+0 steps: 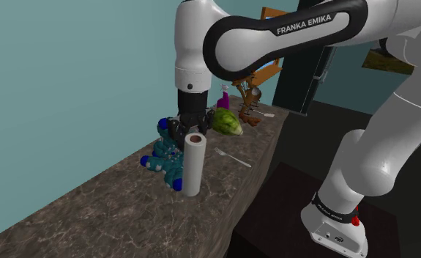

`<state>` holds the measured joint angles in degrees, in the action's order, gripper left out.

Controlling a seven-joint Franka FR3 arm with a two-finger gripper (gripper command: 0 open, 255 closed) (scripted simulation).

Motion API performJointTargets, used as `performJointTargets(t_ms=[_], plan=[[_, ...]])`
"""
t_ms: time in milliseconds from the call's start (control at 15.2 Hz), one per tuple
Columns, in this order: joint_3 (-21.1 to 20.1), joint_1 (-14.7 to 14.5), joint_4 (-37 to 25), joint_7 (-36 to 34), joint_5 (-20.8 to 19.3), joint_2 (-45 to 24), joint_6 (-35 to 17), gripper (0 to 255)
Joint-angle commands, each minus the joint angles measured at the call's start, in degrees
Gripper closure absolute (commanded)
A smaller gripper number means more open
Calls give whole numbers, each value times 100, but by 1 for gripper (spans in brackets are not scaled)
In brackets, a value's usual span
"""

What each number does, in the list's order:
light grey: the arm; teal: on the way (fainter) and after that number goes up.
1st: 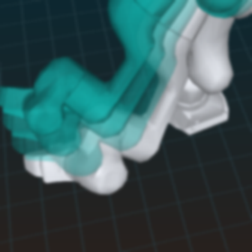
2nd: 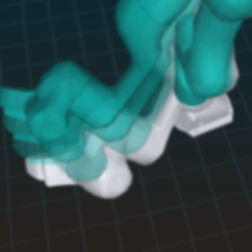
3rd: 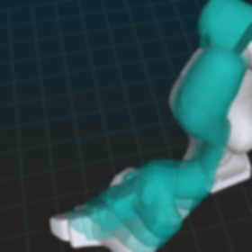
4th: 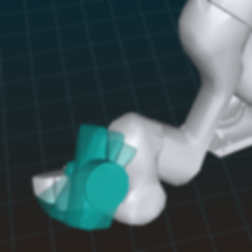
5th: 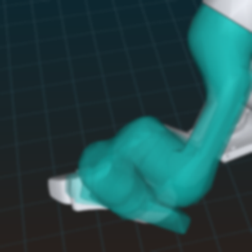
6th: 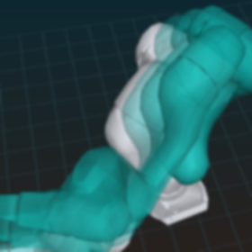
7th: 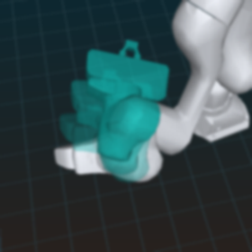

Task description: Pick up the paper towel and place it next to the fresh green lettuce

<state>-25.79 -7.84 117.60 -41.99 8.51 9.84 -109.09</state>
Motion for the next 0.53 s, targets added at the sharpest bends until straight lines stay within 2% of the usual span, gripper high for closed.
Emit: performJointTargets(t_ms=[0, 462], plan=[[6, 0, -146, -16, 1, 26, 171, 255], [38, 17, -655, -46, -11, 55, 708, 255]])
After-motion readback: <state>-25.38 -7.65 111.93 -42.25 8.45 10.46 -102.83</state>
